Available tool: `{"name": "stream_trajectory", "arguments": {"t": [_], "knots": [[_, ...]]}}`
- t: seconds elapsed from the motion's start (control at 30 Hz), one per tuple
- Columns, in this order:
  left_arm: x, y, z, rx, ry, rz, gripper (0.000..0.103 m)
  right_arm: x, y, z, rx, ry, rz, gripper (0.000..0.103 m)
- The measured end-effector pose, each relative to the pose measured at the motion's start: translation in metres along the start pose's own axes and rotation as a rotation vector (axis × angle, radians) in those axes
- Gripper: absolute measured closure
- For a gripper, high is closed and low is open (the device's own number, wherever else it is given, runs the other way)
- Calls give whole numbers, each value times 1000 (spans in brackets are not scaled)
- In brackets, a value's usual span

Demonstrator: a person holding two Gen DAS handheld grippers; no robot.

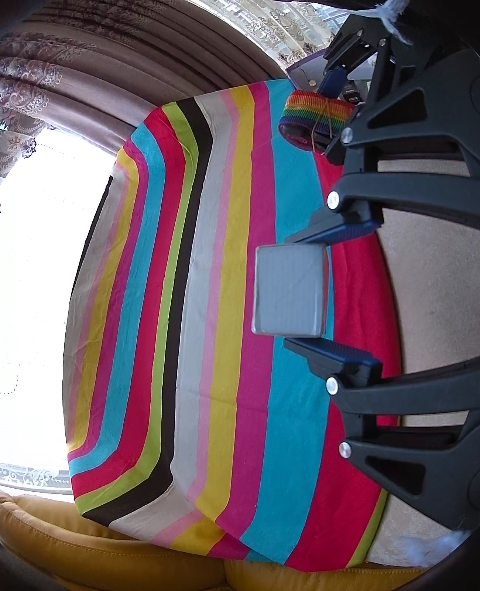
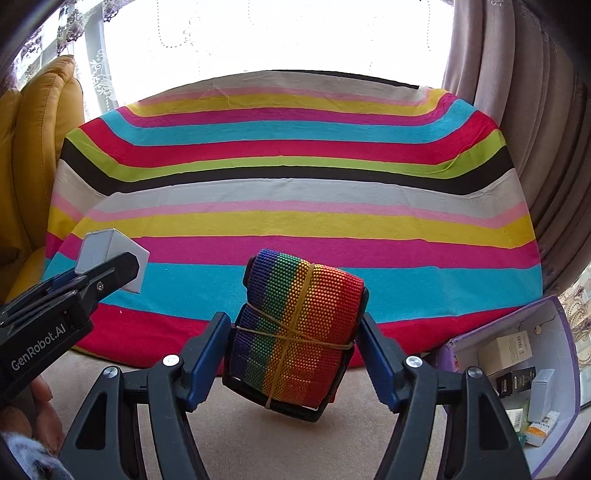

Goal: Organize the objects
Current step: 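Carry the cube and rainbow strap into the storage box and open both tools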

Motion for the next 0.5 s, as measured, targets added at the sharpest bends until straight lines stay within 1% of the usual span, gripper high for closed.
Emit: {"name": "stream_trajectory", "arguments": {"t": [0.27, 0.4, 0.5], "knots": [[-8, 11, -51, 61, 63, 32, 52, -30, 16, -45, 62, 38, -17, 33], [-10, 20, -83, 86, 127, 57, 52, -46, 24, -72, 99, 66, -24, 33], [-11, 27, -112, 123, 175, 78, 52, -59, 32, -93, 130, 89, -26, 33]]}}
Point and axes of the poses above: each gripper's, at about its wrist camera, not at the fingertips, and x roughly the way its jaws point, z to its left, y to its underside, the point moved 4 cm from there along x, roughly the way its jaws point, and after that the axes turned 11 degrees about -z, right-handed, at the moved point
